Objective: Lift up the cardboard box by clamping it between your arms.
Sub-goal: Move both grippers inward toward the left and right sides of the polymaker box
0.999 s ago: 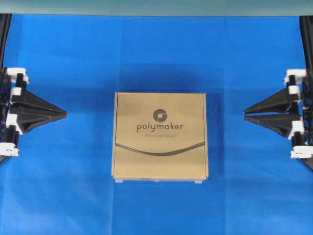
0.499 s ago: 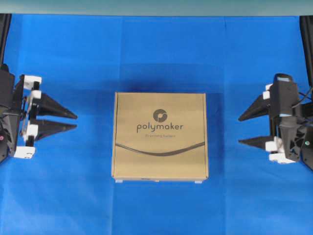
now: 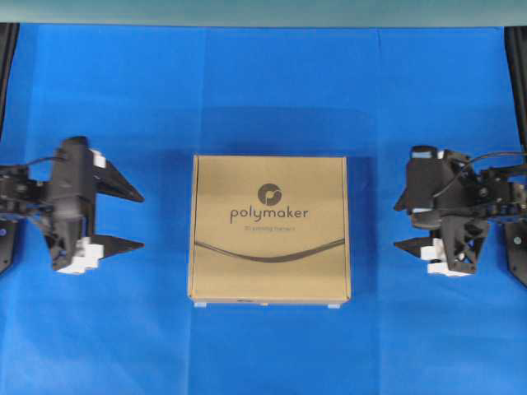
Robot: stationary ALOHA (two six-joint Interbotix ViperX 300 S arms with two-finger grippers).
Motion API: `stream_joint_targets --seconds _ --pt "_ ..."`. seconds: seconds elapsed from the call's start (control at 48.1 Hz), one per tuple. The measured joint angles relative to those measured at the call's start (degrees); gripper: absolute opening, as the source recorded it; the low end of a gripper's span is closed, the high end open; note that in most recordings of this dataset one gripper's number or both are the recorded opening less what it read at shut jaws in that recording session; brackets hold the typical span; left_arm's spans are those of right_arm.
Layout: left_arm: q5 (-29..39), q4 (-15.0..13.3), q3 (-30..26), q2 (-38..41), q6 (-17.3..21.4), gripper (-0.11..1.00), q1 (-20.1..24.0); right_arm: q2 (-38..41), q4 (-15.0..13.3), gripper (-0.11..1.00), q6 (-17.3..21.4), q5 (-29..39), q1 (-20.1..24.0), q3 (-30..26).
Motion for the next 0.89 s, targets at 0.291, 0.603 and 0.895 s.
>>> stream_joint_targets --seconds 0.291,0.603,0.895 --pt "-2.0 0.1 -3.4 10.8 0.6 0.88 0.3 9.3 -0.1 1.0 -1.1 -7.6 0.0 0.2" --pt "-2.1 0.1 -7.8 19.5 0.9 0.88 0.4 17.9 -0.2 1.0 -1.3 -13.7 -0.3 -1.7" --pt "-2.1 0.1 -11.5 24.6 1.0 0.88 0.7 24.3 -0.2 1.0 -1.3 -17.0 -0.4 -5.5"
